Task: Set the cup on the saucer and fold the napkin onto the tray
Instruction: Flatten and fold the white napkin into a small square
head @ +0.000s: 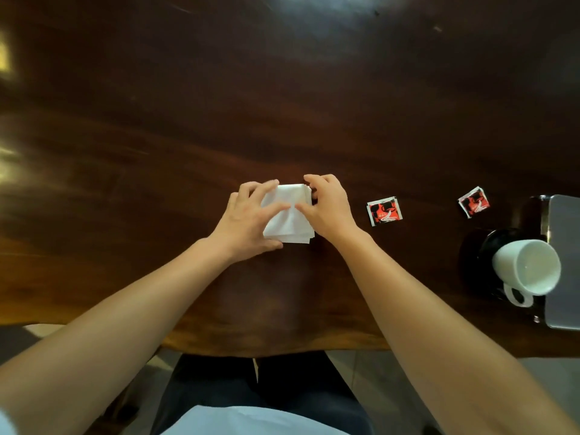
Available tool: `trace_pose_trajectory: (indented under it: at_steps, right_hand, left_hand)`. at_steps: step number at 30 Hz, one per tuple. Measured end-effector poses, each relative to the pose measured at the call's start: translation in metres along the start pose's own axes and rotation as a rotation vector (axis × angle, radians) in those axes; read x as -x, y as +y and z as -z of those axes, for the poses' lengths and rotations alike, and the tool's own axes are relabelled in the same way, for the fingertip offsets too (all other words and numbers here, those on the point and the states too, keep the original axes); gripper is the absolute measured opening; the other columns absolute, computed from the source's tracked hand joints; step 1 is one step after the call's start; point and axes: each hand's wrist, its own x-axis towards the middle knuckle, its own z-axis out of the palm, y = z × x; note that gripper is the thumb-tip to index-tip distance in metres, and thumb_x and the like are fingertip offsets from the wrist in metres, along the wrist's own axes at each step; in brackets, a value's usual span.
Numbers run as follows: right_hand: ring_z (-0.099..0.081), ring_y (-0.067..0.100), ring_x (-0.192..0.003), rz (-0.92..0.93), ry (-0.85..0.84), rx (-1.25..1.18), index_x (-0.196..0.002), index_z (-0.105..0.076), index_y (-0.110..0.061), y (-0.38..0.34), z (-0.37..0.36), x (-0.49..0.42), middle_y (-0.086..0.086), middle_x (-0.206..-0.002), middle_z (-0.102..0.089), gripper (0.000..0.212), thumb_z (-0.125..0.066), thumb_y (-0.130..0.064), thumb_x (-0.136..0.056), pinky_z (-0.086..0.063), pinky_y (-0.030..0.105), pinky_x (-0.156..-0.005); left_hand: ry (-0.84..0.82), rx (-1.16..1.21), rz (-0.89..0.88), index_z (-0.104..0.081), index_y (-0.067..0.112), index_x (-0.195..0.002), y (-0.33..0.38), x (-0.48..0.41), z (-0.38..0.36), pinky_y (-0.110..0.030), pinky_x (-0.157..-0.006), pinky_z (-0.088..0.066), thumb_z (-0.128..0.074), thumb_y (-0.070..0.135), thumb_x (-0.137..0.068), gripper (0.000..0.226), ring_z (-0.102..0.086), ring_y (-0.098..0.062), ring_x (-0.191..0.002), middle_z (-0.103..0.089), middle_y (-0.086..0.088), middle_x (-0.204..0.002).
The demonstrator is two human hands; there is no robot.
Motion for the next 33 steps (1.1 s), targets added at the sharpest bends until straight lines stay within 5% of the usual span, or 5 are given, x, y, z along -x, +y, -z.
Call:
trace_pose_trajectory:
  at_steps: [4, 10, 18, 25, 33]
  right_hand:
    - [-0.064, 0.009, -0.084, -0.150, 0.048, -0.125, -0.132, -0.060, -0.019, 0.007, -0.001, 0.025, -0.001, -0.117, -0.058, 0.044, -0.072, -0.020, -0.090, -0.053, 0.020, -0.075]
    - [-0.073, 0.013, -0.072, -0.529, 0.025, -0.432, -0.108, -0.065, -0.015, 0.003, -0.011, 0.050, 0.003, -0.094, -0.070, 0.020, -0.071, -0.027, -0.092, -0.062, 0.026, -0.060]
    - [-0.072, 0.016, -0.078, -0.676, -0.024, -0.560, -0.093, -0.069, -0.016, -0.003, -0.017, 0.051, 0.008, -0.093, -0.072, 0.008, -0.076, -0.016, -0.088, -0.064, 0.032, -0.071]
    - [-0.073, 0.019, -0.084, -0.845, -0.045, -0.778, -0.099, -0.070, -0.008, -0.013, -0.007, 0.055, 0.012, -0.099, -0.072, 0.017, -0.077, -0.004, -0.084, -0.063, 0.031, -0.069]
    - [-0.073, 0.019, -0.082, -0.919, -0.127, -0.820, -0.105, -0.067, -0.007, -0.018, -0.007, 0.053, 0.013, -0.101, -0.071, 0.022, -0.075, -0.001, -0.085, -0.061, 0.028, -0.062]
  left_hand:
    - [0.134, 0.238, -0.003, -0.073, 0.019, -0.116, 0.001, 0.013, -0.012, -0.045, -0.097, -0.052, -0.077, 0.016, -0.081, 0.035, -0.037, -0.033, -0.131, -0.050, -0.009, -0.144]
    - [0.298, 0.459, 0.141, -0.075, 0.015, -0.106, 0.000, 0.024, -0.016, -0.029, -0.088, -0.053, -0.080, 0.011, -0.079, 0.027, -0.053, -0.024, -0.114, -0.054, -0.009, -0.129]
    - [0.214, 1.421, 0.822, -0.051, 0.018, -0.124, 0.028, 0.022, -0.002, -0.042, -0.082, -0.063, -0.082, 0.014, -0.082, 0.052, -0.074, -0.027, -0.099, -0.068, -0.014, -0.117]
    - [0.110, 1.298, 0.816, -0.043, 0.025, -0.136, 0.031, 0.027, -0.005, -0.041, -0.087, -0.062, -0.088, -0.003, -0.067, 0.087, -0.067, -0.022, -0.106, -0.064, -0.006, -0.118]
    - [0.183, 1.643, 0.984, -0.066, 0.013, -0.104, 0.049, 0.026, -0.012, -0.036, -0.079, -0.063, -0.061, -0.008, -0.093, 0.024, -0.073, -0.026, -0.100, -0.072, -0.013, -0.112]
